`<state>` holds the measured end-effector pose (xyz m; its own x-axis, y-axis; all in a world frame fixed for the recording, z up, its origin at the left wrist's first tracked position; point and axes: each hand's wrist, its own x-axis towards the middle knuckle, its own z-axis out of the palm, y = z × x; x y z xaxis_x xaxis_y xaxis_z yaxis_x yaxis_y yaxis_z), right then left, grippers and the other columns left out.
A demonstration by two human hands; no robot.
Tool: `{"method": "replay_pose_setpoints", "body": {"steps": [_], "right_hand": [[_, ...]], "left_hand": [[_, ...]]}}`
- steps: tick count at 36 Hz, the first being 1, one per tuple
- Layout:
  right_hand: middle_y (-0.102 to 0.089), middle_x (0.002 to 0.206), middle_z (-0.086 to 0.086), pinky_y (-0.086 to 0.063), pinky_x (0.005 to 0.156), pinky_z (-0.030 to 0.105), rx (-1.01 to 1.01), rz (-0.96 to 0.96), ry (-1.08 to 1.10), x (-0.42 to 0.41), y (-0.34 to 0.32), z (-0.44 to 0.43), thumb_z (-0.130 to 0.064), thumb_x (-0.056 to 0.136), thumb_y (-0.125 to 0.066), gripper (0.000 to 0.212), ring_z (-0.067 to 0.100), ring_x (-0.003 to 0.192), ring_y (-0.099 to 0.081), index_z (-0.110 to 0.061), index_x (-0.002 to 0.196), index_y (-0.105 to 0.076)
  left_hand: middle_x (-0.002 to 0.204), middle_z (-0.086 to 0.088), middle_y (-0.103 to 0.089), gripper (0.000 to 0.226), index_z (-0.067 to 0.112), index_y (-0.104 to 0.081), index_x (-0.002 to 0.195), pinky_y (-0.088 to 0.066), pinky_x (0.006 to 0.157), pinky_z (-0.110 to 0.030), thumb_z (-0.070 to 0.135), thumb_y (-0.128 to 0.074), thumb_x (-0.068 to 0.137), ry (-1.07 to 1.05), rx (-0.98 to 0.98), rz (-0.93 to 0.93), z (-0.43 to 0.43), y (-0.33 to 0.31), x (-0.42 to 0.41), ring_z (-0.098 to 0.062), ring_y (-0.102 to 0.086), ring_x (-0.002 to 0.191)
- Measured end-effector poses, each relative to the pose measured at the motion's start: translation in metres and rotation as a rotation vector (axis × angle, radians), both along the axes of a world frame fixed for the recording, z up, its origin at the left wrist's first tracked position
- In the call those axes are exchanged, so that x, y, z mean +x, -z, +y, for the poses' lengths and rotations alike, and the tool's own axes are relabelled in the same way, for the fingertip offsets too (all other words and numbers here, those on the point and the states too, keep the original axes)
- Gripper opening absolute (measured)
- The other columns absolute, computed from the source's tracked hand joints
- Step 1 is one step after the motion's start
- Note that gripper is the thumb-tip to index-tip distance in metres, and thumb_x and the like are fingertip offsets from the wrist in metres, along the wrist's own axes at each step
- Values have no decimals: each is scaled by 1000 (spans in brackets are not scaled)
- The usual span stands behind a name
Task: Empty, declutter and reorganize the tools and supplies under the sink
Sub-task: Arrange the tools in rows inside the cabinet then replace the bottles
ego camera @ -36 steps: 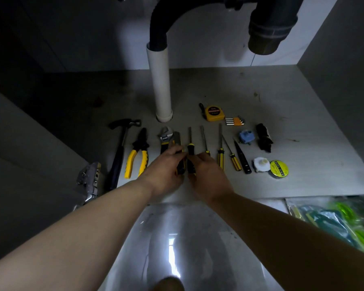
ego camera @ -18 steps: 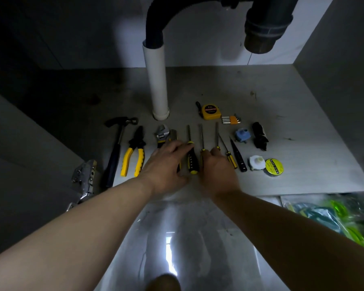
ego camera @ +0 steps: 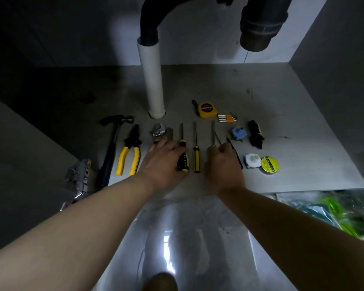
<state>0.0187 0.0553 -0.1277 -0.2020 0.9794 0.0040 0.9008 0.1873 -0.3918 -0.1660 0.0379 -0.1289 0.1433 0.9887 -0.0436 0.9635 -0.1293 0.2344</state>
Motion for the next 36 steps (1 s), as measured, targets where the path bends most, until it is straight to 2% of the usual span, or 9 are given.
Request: {"method": "replay_pose_setpoints", "body": {"steps": [3, 7, 16, 19, 22, 28, 32, 36], "right_hand": [[-51, 121, 16, -46, 93, 35, -13, -17, -35, 3, 4, 2, 0, 91, -52, 25, 33, 111, -52, -3, 112, -64], [-54, 119, 15, -48, 95, 39, -1, 4, -73, 0, 5, 0, 4, 89, -52, 30, 33, 113, -52, -4, 114, -67], [-56, 119, 13, -46, 96, 38, -14, 67, -132, 9, 0, 0, -4, 94, -53, 31, 30, 112, -52, -8, 121, -67], [-52, 117, 15, -49, 87, 37, 27, 96, -59, 17, -3, 1, -2, 92, -54, 28, 32, 106, -53, -6, 119, -62], [-51, 124, 17, -53, 87, 40, -8, 45, 36, 28, -5, 8, 1, 92, -53, 34, 32, 108, -55, -7, 125, -56], [-57, 117, 17, -55, 79, 38, -60, -52, 52, 34, -4, 16, 0, 92, -58, 34, 32, 97, -64, -8, 125, -56], [-57, 114, 18, -50, 77, 37, -65, -24, 67, 30, 0, 19, 2, 92, -55, 33, 34, 97, -63, -6, 124, -54], [-55, 117, 19, -54, 80, 40, -67, 0, 55, 30, 1, 19, -2, 95, -53, 27, 35, 98, -62, -5, 122, -55]], "left_hand": [[139, 5, -51, 72, 34, -49, 144, -34, 105, -38, 59, -69, 79, -11, -14, 5, 1, 0, 0, -22, -35, 134], [138, 5, -52, 73, 34, -49, 143, -34, 105, -38, 59, -70, 78, -21, -12, 4, 0, 0, 0, -22, -34, 135], [137, 5, -52, 72, 36, -49, 144, -36, 104, -40, 64, -65, 79, 2, -21, 29, 3, 5, 4, -22, -35, 132], [134, 4, -51, 72, 36, -51, 141, -36, 103, -40, 65, -66, 77, -3, -2, 19, 3, 4, 5, -22, -35, 131], [130, 5, -49, 73, 35, -51, 139, -36, 103, -39, 67, -66, 74, -11, 32, 0, 1, 2, 8, -21, -37, 128], [131, 6, -44, 82, 36, -45, 144, -30, 103, -34, 71, -67, 74, 3, 34, -75, 6, -1, 19, -19, -35, 126], [130, 5, -45, 81, 36, -44, 145, -31, 111, -43, 70, -66, 75, 33, 37, -76, 9, -1, 26, -21, -36, 126], [132, 5, -45, 80, 36, -45, 143, -34, 109, -44, 71, -65, 74, 36, 37, -88, 11, -1, 28, -20, -35, 127]]}}
